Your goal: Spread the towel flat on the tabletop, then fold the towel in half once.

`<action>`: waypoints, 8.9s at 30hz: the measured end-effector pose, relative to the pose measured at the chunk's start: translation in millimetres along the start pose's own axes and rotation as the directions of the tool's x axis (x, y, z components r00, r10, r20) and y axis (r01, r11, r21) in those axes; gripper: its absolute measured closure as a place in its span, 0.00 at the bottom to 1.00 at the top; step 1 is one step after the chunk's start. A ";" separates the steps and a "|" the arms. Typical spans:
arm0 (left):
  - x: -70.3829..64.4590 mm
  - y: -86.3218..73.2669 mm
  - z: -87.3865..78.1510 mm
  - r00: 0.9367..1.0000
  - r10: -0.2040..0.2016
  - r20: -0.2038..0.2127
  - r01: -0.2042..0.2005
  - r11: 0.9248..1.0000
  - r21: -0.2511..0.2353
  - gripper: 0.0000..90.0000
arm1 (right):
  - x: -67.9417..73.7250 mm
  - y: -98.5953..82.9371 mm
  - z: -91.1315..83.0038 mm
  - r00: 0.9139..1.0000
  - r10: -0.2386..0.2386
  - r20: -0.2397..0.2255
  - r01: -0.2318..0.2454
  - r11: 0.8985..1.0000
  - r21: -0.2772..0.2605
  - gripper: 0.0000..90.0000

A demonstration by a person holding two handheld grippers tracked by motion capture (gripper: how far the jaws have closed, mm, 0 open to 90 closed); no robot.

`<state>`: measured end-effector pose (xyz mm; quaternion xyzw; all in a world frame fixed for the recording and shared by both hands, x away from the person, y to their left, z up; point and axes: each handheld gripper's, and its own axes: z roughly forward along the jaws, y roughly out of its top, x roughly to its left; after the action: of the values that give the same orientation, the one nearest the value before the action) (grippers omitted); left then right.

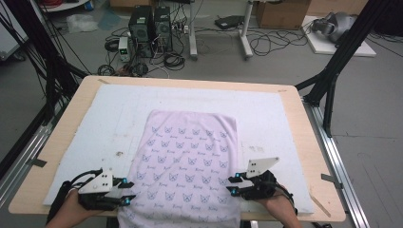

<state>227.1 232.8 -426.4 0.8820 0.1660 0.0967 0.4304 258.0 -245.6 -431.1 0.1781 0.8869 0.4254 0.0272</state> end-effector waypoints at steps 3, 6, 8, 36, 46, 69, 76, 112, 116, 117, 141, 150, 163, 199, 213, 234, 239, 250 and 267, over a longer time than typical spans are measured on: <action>13.3 6.5 6.8 0.999 -0.019 -0.033 0.019 1.000 -0.017 0.60 | -10.3 3.6 0.2 0.999 0.023 0.036 -0.023 1.000 -0.011 0.63; 23.8 12.3 14.3 0.997 -0.036 -0.062 0.034 0.999 -0.029 0.56 | -19.4 6.7 0.5 0.996 0.052 0.070 -0.050 0.998 -0.026 0.57; 30.3 15.2 20.2 0.996 -0.054 -0.074 0.051 0.998 -0.036 0.54 | -25.5 8.7 0.4 0.993 0.065 0.097 -0.061 0.997 -0.040 0.54; 79.3 18.3 33.1 0.963 -0.176 -0.206 0.160 0.983 -0.093 0.46 | -65.5 29.8 17.3 0.977 0.117 0.179 -0.100 0.990 -0.099 0.31; 79.2 18.3 33.2 0.966 -0.167 -0.197 0.152 0.984 -0.088 0.46 | -61.7 31.3 21.4 0.979 0.104 0.173 -0.093 0.993 -0.070 0.31; 79.9 22.4 28.4 0.969 -0.140 -0.203 0.130 0.990 -0.061 0.46 | -60.6 33.0 20.9 0.978 0.107 0.180 -0.094 0.992 -0.080 0.29; 94.1 33.8 23.1 0.970 -0.159 -0.185 0.146 0.986 -0.079 0.49 | -73.3 39.3 10.7 0.970 0.138 0.201 -0.123 0.989 -0.088 0.26; 207.3 50.1 99.5 0.902 -0.320 -0.291 0.345 0.938 0.038 0.65 | -186.4 58.4 39.1 0.912 0.210 0.351 -0.233 0.972 0.024 0.49; 204.5 50.7 100.8 0.899 -0.305 -0.314 0.329 0.944 0.025 0.76 | -189.4 51.9 46.2 0.907 0.231 0.351 -0.260 0.965 0.037 0.53; 203.4 51.7 101.1 0.905 -0.290 -0.311 0.315 0.948 0.034 0.85 | -188.2 51.2 46.9 0.906 0.228 0.358 -0.255 0.966 0.030 0.60; 151.5 71.2 30.7 0.947 -0.188 -0.261 0.158 0.979 -0.133 0.96 | -137.9 77.3 -13.8 0.959 0.206 0.193 -0.180 0.973 -0.147 0.95; 94.6 20.2 5.4 0.963 -0.185 -0.195 0.159 0.977 -0.141 0.96 | -73.7 41.3 -19.7 0.981 0.148 0.127 -0.134 0.984 -0.117 0.95; 88.8 24.1 11.9 0.957 -0.238 -0.165 0.224 0.970 -0.099 0.52 | -60.0 16.1 -18.4 0.969 0.236 0.072 -0.221 0.960 -0.170 0.53; 5.4 -0.2 -33.0 0.990 -0.111 -0.086 0.104 0.991 -0.087 0.79 | 26.2 21.1 -27.7 0.999 0.003 -0.032 -0.007 0.994 -0.110 0.84; 45.1 19.1 -11.0 0.982 -0.148 -0.119 0.135 0.985 -0.110 0.63 | -22.1 23.4 -10.6 0.993 0.088 0.073 -0.082 0.993 -0.085 0.63; 86.4 12.0 40.7 0.970 -0.197 -0.141 0.210 0.975 0.079 0.85 | -43.2 4.4 16.7 0.987 0.077 0.139 -0.085 0.995 0.056 0.85; 85.3 16.1 39.9 0.967 -0.172 -0.188 0.189 0.979 0.077 0.92 | -44.7 12.2 15.8 0.982 0.059 0.182 -0.076 0.993 0.087 0.93; 152.8 47.3 52.0 0.915 -0.260 -0.309 0.264 0.964 -0.027 0.93 | -112.2 55.5 6.2 0.961 0.094 0.260 -0.111 0.992 0.053 0.94; 217.4 120.1 38.3 0.866 -0.296 -0.404 0.282 0.955 -0.094 0.71 | -194.5 110.0 -21.3 0.913 0.231 0.335 -0.227 0.972 -0.052 0.68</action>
<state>465.6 217.8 -348.7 0.7996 0.3817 0.2181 0.4091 467.8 -264.2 -353.5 0.3511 0.8395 0.3938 0.1303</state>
